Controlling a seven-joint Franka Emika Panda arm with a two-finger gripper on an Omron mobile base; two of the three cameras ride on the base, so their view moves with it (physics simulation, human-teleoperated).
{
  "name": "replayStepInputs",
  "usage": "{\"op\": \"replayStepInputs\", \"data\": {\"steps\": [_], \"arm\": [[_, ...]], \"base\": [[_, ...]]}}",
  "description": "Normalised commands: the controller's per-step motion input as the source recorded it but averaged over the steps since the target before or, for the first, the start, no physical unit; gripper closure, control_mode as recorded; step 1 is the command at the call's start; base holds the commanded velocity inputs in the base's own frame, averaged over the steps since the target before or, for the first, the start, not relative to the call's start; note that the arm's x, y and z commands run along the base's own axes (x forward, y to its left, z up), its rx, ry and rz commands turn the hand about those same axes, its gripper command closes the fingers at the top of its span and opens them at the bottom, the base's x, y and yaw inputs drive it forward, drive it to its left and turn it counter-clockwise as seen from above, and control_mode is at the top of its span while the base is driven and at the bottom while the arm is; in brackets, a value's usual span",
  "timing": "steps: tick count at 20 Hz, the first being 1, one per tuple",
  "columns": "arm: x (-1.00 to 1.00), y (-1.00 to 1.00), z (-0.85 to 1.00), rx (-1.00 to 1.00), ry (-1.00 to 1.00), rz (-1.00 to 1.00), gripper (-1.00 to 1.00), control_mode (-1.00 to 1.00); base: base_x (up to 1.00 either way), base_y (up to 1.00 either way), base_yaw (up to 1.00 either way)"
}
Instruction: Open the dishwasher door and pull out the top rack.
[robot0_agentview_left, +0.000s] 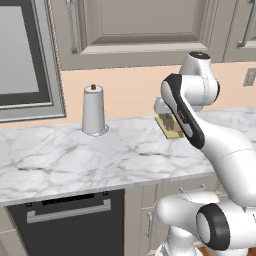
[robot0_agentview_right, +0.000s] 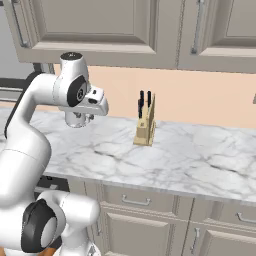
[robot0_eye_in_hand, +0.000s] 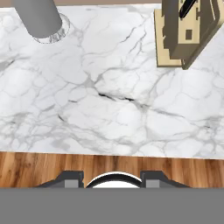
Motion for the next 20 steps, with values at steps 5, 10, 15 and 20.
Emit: {"op": "replayStepInputs", "data": {"steps": [5, 10, 15, 20], "arm": [[0.0, 0.0, 0.0, 0.0, 0.0, 0.0, -1.0, 1.0], [0.0, 0.0, 0.0, 0.0, 0.0, 0.0, -1.0, 1.0], [0.0, 0.0, 0.0, 0.0, 0.0, 0.0, -1.0, 1.0], [0.0, 0.0, 0.0, 0.0, 0.0, 0.0, -1.0, 1.0]], "base": [[0.0, 0.0, 0.01], [0.0, 0.0, 0.25], [0.0, 0.0, 0.39], [-0.12, -0.05, 0.4]]}}
